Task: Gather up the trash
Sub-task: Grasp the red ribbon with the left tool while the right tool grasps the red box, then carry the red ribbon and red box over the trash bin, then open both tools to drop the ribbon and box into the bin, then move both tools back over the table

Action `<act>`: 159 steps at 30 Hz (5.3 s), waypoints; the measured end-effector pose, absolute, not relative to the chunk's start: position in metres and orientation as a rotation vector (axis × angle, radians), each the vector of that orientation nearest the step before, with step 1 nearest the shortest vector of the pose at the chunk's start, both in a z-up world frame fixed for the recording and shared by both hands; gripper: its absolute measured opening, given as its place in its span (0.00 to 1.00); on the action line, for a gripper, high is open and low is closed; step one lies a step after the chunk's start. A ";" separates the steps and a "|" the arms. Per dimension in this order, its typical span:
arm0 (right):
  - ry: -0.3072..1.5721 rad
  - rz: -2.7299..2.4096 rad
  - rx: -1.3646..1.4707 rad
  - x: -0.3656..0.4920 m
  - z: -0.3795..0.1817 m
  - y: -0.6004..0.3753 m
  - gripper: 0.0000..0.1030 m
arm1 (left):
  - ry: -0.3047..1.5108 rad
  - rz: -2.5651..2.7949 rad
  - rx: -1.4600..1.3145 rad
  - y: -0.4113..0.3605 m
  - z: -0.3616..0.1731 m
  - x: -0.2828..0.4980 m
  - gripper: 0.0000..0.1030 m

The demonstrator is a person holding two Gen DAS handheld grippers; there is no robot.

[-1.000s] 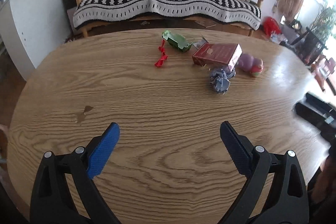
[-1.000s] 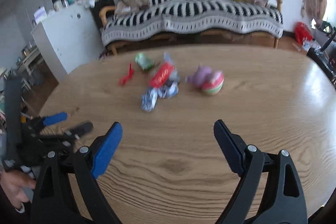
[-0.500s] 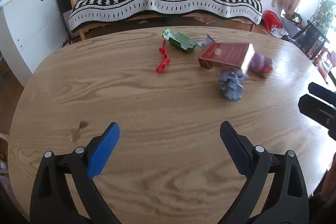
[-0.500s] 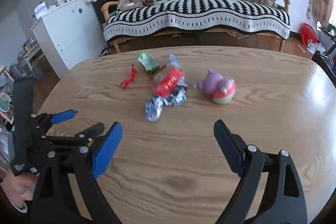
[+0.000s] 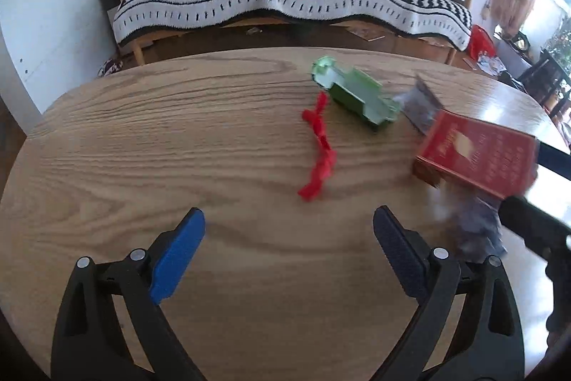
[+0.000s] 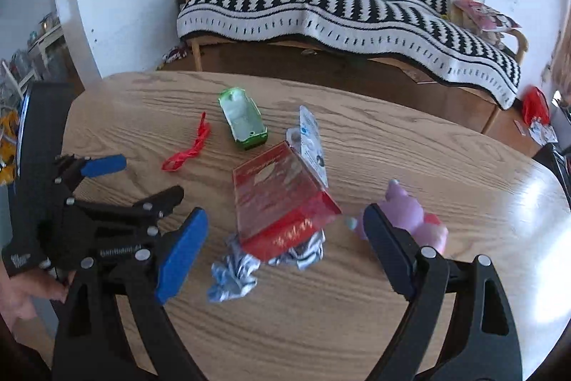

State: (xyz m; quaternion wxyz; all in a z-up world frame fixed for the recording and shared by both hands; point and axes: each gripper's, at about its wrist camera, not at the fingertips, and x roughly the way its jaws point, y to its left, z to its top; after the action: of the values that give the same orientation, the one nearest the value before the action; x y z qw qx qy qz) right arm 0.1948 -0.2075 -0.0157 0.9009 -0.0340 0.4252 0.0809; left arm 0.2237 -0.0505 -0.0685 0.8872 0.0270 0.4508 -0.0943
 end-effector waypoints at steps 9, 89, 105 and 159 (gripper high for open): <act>0.914 0.180 -0.122 0.215 -0.033 -0.205 0.64 | 0.913 -0.216 0.093 -0.067 -0.067 0.236 0.63; 0.792 -0.949 0.634 -0.499 -0.053 -0.664 0.23 | 1.008 -1.411 0.517 -0.605 -0.093 -0.297 0.07; 0.854 -0.928 0.670 -0.469 -0.087 -0.678 0.23 | 0.999 -1.393 0.596 -0.613 -0.103 -0.303 0.07; 0.690 -0.595 0.430 -0.275 0.046 -0.597 0.83 | 0.849 -0.812 0.257 -0.397 0.034 -0.080 0.89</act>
State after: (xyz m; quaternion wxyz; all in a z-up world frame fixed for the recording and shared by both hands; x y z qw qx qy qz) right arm -0.2750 -0.5971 0.0459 0.8759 0.2059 0.3305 -0.2849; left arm -0.0800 -0.3968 0.0343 0.8246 0.1211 0.3995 -0.3818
